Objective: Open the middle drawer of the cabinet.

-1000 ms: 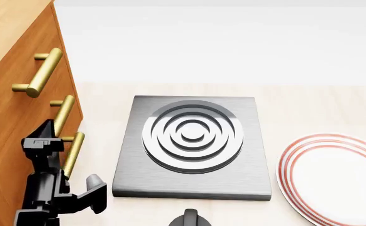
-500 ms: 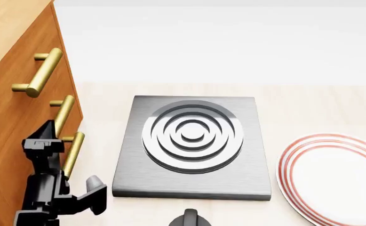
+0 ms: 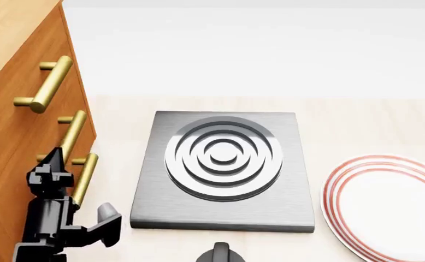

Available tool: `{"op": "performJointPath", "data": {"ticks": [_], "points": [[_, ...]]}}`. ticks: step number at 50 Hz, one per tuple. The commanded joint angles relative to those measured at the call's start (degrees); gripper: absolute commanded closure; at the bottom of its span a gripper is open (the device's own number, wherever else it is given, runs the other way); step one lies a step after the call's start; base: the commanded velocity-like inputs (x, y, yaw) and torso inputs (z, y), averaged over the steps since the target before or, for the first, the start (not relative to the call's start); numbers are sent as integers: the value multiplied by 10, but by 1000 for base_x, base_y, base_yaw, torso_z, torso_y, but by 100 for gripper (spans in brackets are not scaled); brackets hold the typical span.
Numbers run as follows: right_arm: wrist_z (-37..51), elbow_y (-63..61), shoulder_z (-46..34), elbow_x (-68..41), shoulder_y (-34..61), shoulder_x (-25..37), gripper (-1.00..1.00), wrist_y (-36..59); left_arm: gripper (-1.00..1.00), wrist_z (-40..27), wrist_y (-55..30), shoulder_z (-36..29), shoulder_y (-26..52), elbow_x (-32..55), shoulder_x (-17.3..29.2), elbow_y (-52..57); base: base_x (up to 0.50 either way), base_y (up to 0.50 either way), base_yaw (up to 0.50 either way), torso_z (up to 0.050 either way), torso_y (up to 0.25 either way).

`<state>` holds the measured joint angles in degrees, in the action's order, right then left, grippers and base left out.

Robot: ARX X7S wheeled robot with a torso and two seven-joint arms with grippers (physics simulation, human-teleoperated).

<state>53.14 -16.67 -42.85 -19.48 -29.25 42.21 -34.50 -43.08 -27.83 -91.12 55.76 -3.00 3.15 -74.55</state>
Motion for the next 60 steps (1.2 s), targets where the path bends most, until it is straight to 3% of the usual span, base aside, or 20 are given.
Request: {"op": "performJointPath", "data": {"ticks": [1, 60], "points": [[1, 0, 0, 0, 0, 1, -100, 1, 100, 16, 13, 9, -6, 30, 3, -4, 0, 0, 0, 0, 0], [1, 11, -3, -4, 3, -1, -100, -9, 100, 14, 42, -17, -3, 20, -31, -4, 2, 0, -1, 0, -2]]}}
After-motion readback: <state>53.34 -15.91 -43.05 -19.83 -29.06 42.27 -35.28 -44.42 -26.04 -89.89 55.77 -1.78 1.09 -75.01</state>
